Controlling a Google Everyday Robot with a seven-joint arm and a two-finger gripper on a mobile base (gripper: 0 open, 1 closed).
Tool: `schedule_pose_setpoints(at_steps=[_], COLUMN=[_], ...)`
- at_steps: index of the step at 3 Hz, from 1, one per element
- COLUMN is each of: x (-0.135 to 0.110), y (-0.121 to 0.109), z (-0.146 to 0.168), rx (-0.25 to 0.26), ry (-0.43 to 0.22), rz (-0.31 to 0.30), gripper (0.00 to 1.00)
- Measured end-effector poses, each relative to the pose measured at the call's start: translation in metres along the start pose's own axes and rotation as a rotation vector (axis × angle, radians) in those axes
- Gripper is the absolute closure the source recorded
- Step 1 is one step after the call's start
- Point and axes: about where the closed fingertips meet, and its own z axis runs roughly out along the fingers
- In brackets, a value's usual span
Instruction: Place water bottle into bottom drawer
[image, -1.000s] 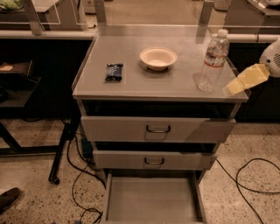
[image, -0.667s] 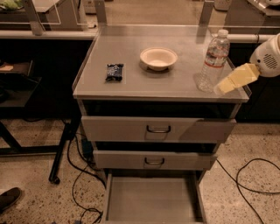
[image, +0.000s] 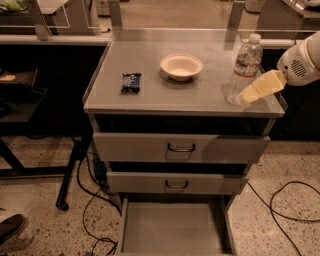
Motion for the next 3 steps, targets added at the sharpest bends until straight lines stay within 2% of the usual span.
schedule_pose_setpoints(at_steps=[1,2,3], x=[-0.003,-0.024,-0.035], y=[-0.015,-0.051,-0.067], z=[0.015,0.037,0.043], rx=[0.011,0.070,0.092], ry=[-0.014,-0.104,-0.148], rz=[0.043,0.231,0.318], gripper=[0.00,0.00,0.00])
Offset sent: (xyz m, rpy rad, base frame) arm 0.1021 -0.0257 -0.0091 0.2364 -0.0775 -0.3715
